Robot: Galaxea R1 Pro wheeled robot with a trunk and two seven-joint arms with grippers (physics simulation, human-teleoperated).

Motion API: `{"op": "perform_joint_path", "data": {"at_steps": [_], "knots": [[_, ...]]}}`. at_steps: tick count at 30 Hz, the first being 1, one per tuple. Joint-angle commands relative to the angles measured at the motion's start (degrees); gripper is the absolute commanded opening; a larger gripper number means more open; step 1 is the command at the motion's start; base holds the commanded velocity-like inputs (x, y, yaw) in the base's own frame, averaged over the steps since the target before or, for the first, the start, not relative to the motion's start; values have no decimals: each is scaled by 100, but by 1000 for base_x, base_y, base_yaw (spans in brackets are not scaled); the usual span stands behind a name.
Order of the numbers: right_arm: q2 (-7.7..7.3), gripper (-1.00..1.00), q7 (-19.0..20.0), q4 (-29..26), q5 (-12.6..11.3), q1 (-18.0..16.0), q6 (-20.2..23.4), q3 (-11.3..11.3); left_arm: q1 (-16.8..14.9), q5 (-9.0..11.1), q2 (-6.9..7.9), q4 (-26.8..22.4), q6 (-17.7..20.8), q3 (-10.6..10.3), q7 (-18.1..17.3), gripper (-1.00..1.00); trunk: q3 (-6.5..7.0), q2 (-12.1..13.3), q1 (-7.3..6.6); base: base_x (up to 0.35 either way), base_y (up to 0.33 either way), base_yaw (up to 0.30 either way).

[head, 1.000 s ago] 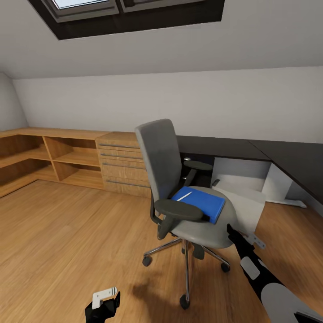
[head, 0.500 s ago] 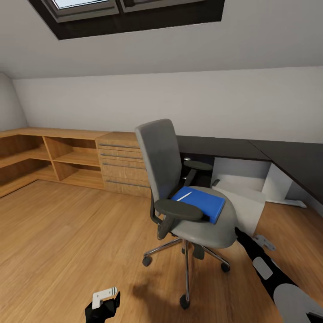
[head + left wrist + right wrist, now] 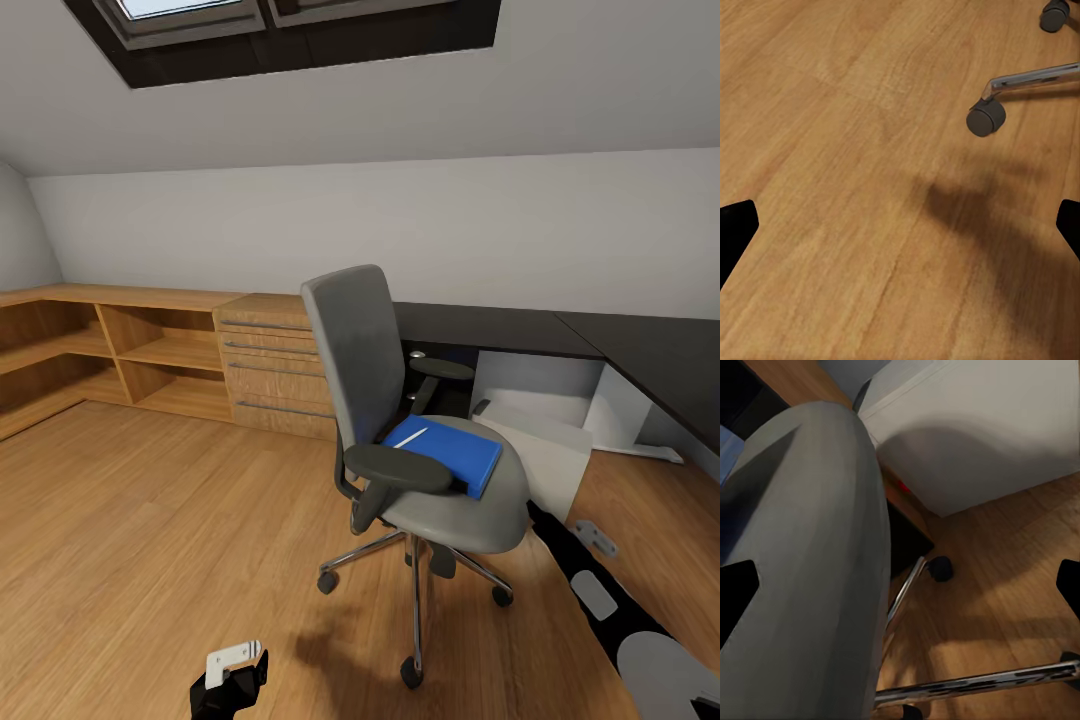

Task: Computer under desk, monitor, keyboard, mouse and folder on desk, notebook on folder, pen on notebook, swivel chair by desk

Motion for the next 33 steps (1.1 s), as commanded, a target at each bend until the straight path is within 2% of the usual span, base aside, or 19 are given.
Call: {"op": "perform_joint_path", "data": {"at_steps": [1,7,15,25,33], "knots": [[-1,100,87,11,-62,-5,-6,-13,-3,31,-4,3,-14,12,-5,100,-5,-2,-1,0,0,0],[-11,100,280,8,-70,-4,-3,-13,-2,32,-4,3,-13,15,-5,100,-5,-2,-1,0,0,0],[-38,100,308,11,-74,1,-2,-13,-3,33,-4,3,-13,12,-5,100,-5,-2,-1,18,-11,0],[-88,100,313,16,-80,1,-2,-13,-3,33,-4,10,-13,15,-5,100,-5,-2,-1,173,-120,0],[-86,100,313,17,-88,3,-1,-13,-3,33,-4,11,-13,16,-5,100,-5,-2,-1,59,-25,0]]}}
